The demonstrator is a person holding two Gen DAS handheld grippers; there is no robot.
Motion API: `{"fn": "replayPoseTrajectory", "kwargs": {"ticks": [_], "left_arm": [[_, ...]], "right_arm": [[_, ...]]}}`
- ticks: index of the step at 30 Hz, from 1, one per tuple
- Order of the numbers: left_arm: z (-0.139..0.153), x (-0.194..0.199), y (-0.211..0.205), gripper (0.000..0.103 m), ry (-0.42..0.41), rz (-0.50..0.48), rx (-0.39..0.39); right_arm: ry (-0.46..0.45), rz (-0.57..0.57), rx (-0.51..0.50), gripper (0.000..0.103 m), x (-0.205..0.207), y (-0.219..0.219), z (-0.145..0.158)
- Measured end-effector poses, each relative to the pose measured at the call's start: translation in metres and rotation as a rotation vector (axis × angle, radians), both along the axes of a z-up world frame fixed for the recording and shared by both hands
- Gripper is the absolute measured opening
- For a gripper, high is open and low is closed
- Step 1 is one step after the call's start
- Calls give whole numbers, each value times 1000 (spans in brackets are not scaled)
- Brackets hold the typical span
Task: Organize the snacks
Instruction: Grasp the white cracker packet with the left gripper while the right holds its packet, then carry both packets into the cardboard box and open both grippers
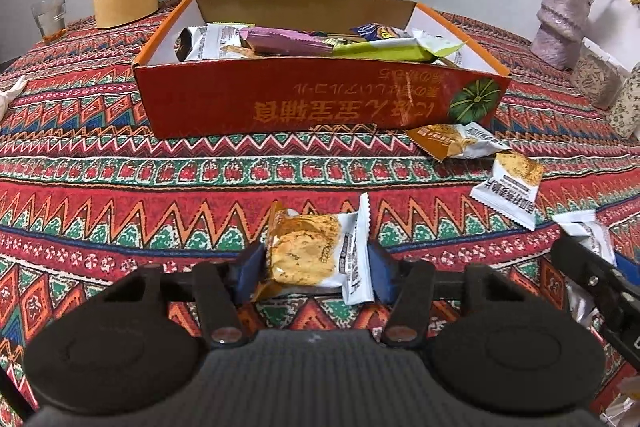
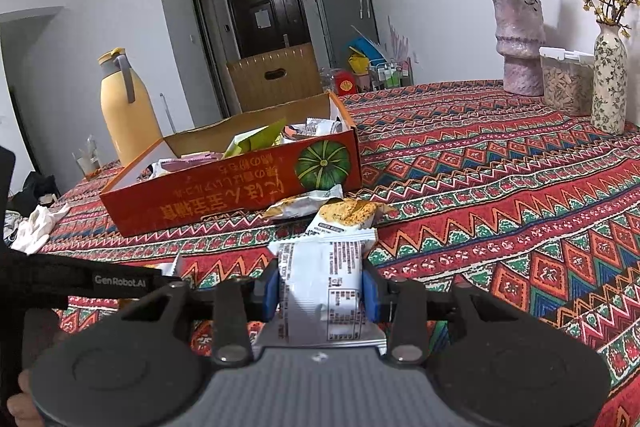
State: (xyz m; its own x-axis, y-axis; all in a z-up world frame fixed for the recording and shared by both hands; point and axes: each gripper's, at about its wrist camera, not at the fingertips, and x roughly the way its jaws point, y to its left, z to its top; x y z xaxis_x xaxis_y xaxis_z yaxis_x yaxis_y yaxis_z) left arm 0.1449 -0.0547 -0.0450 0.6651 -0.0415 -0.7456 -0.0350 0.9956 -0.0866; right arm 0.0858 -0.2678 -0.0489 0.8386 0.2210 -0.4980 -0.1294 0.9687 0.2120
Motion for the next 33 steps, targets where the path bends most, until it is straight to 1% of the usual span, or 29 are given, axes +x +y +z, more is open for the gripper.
{"fn": "replayPoseTrajectory", "kwargs": {"ticks": [7,13,16,25,33], "left_arm": [[8,-6,-1,45,-36,-14,0],[8,-7,-1,45,-41,-23,-4],[13,-10,0,45,-58,-25,-5],[42,-15,4,45,-148,-19,-4],[72,-8,9,45,-231,-10,-2]], "right_arm": [[-2,6,-6,39,0,3,0],[-4,10,-11,39,-1,7,2],[-9,11,-13,39,-2,7,5],[-47,29,-14,39,2,14,20],[-106,43,-6,39,18,24,47]]}}
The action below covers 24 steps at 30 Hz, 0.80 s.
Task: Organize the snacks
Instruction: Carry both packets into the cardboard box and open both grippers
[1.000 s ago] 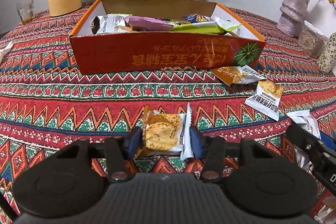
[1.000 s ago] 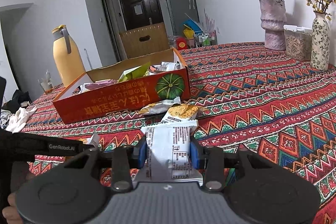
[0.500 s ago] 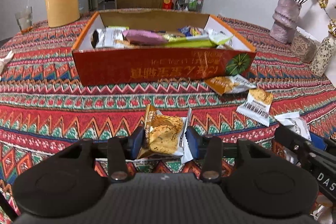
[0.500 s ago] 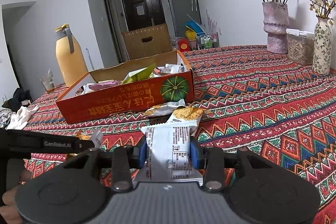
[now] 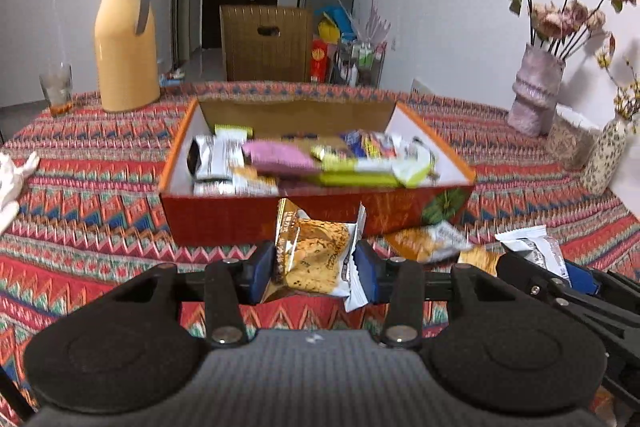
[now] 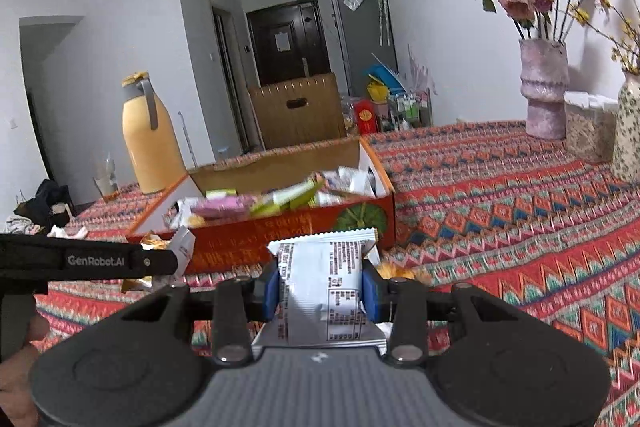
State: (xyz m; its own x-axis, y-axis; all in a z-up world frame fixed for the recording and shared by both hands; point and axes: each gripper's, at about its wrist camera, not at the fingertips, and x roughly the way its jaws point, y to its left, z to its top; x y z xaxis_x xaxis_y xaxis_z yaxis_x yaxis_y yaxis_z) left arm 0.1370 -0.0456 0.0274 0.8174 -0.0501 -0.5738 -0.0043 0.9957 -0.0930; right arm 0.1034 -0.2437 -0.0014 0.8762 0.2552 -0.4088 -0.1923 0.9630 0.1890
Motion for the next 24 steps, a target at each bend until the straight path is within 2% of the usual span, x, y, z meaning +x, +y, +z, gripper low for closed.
{"fn": "replayPoseTrajectory", "kwargs": {"ticks": [7,15,24], "left_arm": [[27,17,6,45,-63,17,2],[48,52,19,45,-108,45,-11],[42,102,32,45,-102,84,-14]], "right_arm": [[-46,22,-1,39,26,10,28],[-70,36,-5,39,74,22,52],[-40,52,-14,39,140,40,48]]}}
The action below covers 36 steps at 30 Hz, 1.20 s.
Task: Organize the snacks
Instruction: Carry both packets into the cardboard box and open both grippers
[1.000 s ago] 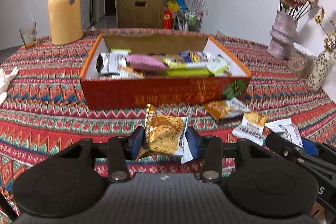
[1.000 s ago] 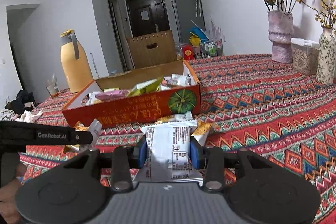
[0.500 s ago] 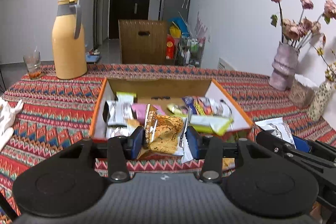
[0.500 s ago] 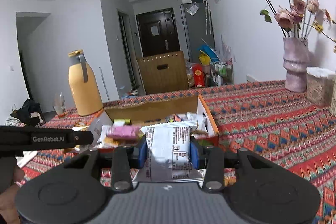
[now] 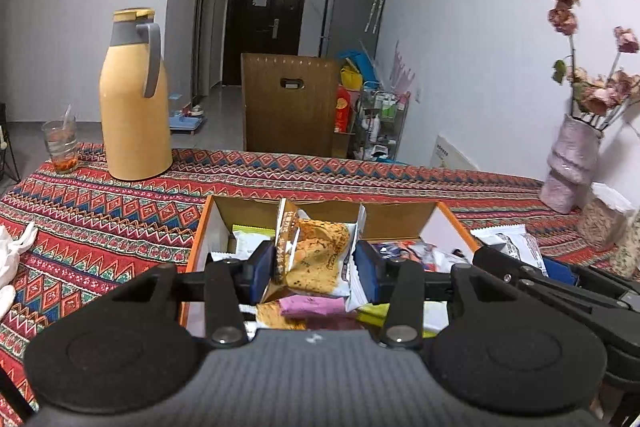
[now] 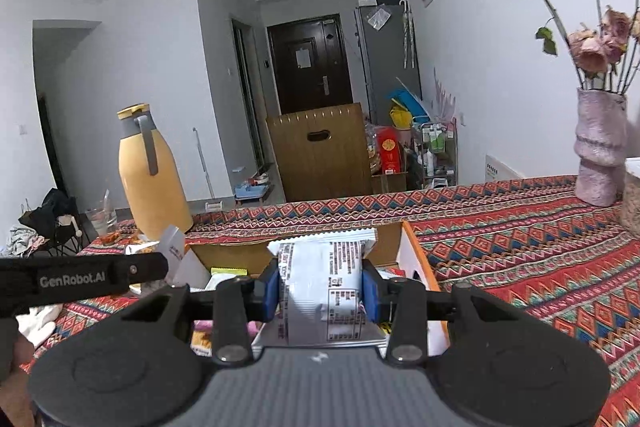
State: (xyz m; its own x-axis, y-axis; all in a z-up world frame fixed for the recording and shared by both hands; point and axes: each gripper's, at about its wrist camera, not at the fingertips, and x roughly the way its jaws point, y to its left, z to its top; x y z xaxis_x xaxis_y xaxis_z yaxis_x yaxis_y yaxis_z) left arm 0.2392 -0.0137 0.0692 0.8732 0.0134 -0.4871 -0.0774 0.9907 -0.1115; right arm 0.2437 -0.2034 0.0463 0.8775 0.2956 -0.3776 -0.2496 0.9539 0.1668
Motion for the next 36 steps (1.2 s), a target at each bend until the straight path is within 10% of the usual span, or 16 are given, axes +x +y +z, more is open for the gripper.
{"fn": "replayPoseTrajectory", "kwargs": {"ticks": [21,28,36], "left_arm": [[-55,36,21,58,-8,34,0],[-54,30,28,102,-32,70,-26],[-56,32,31,103,-9,84,-39]], "right_arm": [[52,39,-26,43,56,18,-57],[22,-6,9,98,48,7,-54],[31,-29,31,102,49,0,-53]]}}
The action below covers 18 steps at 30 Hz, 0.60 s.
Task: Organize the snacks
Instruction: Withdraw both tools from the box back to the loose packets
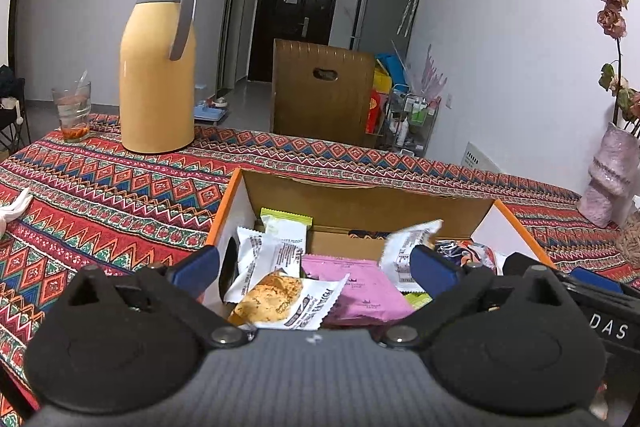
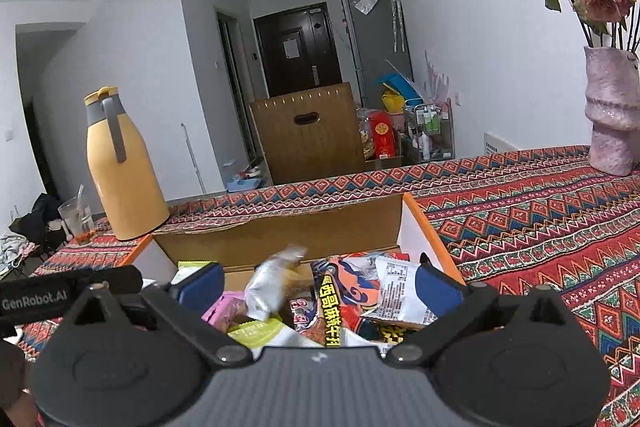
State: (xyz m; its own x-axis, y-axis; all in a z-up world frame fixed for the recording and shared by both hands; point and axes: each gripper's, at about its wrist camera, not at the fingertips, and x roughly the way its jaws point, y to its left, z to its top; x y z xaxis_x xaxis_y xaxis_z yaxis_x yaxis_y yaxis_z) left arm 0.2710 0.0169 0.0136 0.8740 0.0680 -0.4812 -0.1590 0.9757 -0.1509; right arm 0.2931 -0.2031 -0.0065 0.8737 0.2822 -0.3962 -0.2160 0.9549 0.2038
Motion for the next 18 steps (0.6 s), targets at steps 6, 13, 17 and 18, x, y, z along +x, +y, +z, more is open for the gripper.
{"fn": "replayPoseTrajectory", "kwargs": {"ticks": [6,13,17,18], "left_arm": [[3,-4,-1,103,-9,0,-3],[17,-14,-8,103,-35,-14,0],[27,-24,-12,103,-42,-29,-1],[29,-29,-14,103,-46,-31,5]], "right_arm": [[-4,-8,-7,102,-1,1,2],[-45,-27,-25,102,-14,1,18],[-60,-33,-45,103,-28,-3,25],[-60,-34,-51,103,-31,-5,26]]}}
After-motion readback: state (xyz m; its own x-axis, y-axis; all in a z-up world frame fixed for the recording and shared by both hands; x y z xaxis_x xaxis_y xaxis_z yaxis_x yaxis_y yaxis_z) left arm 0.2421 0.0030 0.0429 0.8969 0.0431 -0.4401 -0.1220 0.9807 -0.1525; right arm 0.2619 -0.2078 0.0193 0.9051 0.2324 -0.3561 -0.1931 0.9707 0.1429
